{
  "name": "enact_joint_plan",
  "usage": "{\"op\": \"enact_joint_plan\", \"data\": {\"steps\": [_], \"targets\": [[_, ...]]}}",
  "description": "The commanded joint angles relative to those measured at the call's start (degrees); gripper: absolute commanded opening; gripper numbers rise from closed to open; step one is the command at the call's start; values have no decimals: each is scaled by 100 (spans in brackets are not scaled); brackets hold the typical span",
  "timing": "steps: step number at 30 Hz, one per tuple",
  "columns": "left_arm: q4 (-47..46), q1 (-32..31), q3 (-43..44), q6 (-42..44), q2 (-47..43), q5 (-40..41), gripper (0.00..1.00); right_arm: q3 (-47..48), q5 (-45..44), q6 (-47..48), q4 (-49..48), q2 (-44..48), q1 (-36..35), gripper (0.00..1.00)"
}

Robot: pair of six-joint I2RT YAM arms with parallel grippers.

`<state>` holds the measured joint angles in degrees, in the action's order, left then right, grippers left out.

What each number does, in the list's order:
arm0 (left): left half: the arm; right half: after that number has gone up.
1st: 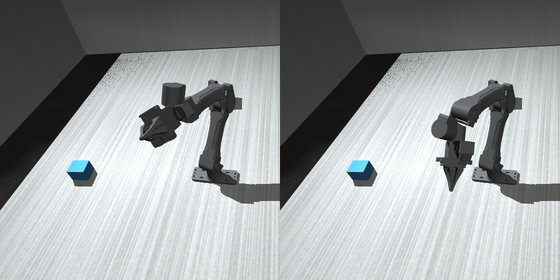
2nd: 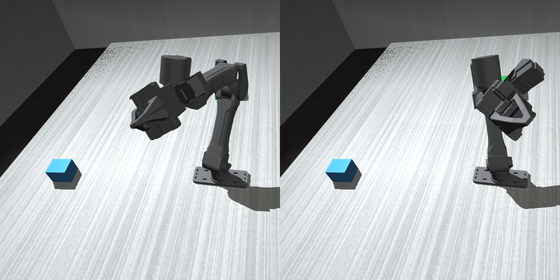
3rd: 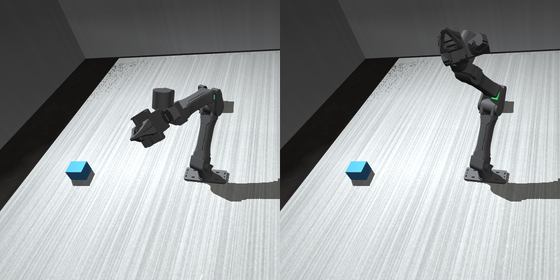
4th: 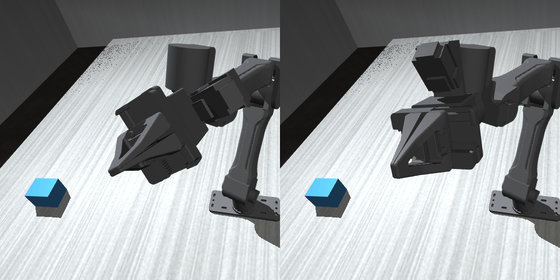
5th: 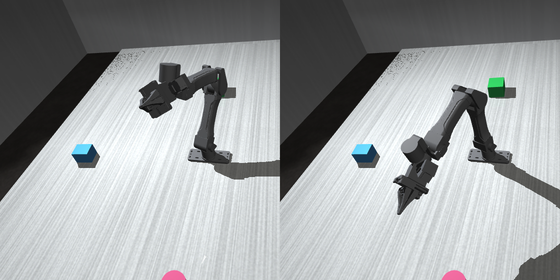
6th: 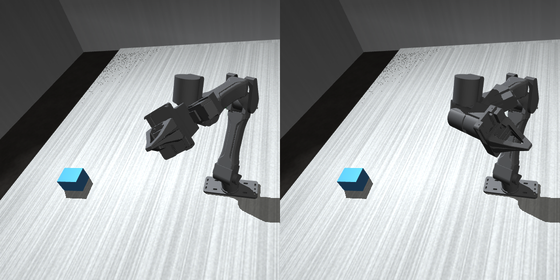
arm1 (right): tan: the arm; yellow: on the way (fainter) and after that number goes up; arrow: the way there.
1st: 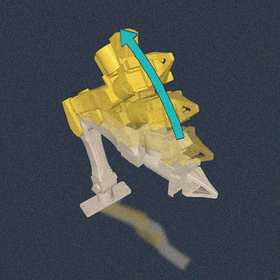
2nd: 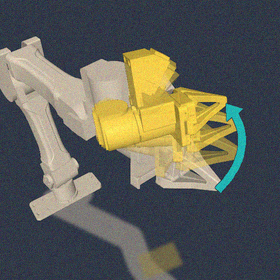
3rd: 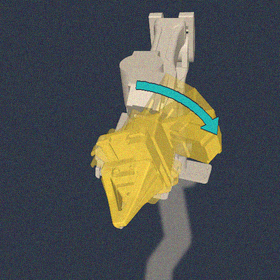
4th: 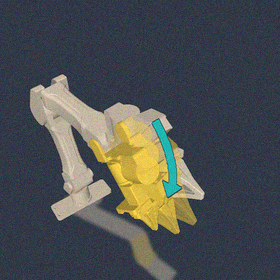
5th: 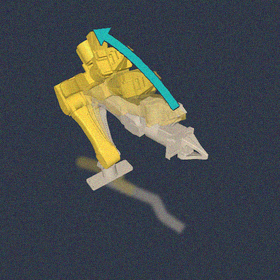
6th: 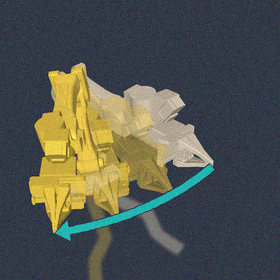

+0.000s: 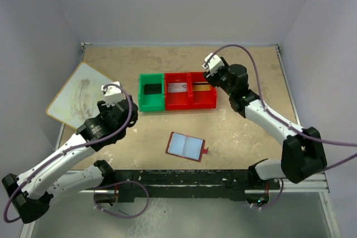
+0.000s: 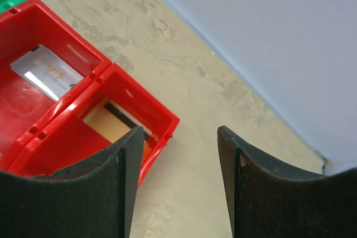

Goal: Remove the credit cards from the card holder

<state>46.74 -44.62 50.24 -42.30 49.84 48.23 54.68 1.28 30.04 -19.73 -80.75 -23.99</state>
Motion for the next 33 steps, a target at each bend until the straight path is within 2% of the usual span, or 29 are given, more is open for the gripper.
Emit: {"op": "enact_joint_plan", "data": {"steps": [1,7,11,14,16,21,27,33], "targets": [[-94,32,-10,-47,-266,86,68,-564,-495,-1347,-594,831,-5,59],[-9,32,-19,-200,-603,331,70,-1308,-715,-2383,-849,2300,-9,65],[93,32,-5,-340,-866,466,71,-1414,-1054,-3263,-559,3207,-8,67],[151,32,6,-400,-1088,518,71,-1107,-1544,-4260,467,3698,-8,82],[217,32,19,-506,-1196,604,71,-990,-1442,-4399,1085,3973,-9,87],[101,32,-17,-425,-1396,660,72,-1406,-1601,-4933,1606,4693,-9,100],[-200,32,-27,-275,-1239,726,73,-2132,-1883,-5653,1717,5177,-9,100],[-393,32,487,-9,-462,1116,74,-2279,-1952,-5645,1734,5447,-1,100]]}}
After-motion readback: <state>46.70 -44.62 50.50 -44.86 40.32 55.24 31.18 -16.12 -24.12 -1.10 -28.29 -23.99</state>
